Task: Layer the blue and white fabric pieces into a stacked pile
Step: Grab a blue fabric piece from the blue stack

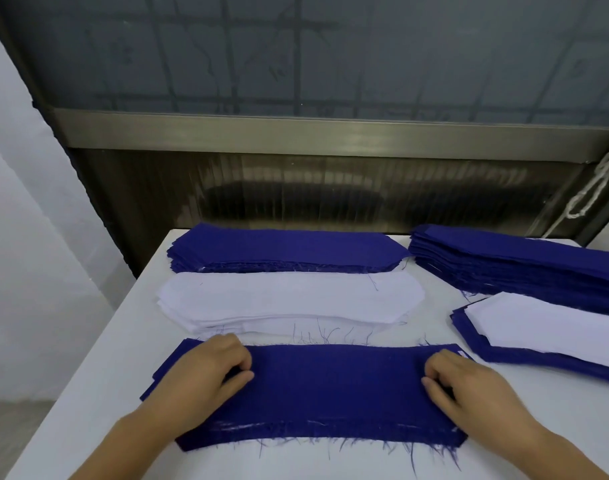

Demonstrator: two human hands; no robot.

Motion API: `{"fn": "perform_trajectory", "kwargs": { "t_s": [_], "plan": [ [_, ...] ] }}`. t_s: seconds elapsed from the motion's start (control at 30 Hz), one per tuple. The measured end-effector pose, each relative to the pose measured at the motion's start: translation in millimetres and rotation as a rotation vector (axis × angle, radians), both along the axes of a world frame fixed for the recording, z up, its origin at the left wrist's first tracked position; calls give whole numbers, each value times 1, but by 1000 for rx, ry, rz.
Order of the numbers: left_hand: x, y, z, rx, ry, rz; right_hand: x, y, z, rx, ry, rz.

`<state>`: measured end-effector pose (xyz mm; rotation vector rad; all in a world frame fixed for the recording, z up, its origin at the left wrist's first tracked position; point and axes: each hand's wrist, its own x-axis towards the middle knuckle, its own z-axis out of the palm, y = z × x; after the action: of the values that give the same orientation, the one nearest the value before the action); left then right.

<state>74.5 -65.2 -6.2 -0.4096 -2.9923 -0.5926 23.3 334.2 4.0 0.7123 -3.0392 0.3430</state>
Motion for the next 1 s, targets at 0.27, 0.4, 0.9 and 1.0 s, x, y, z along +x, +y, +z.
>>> {"fn": "perform_trajectory", "kwargs": {
  "t_s": [0.27,0.4,0.9,1.0],
  "plan": [
    [-62,12,31,-41,152,132,-71,-30,26,-159,16,-69],
    [-126,35,45,42,198,187,-136,-75,31,-290,105,-48],
    [-211,48,39,141,-148,216,-220,-108,14,-102,-17,-9],
    [-215,51,40,99,-162,222,-227,-110,17,-78,-52,-17]
  ]
}}
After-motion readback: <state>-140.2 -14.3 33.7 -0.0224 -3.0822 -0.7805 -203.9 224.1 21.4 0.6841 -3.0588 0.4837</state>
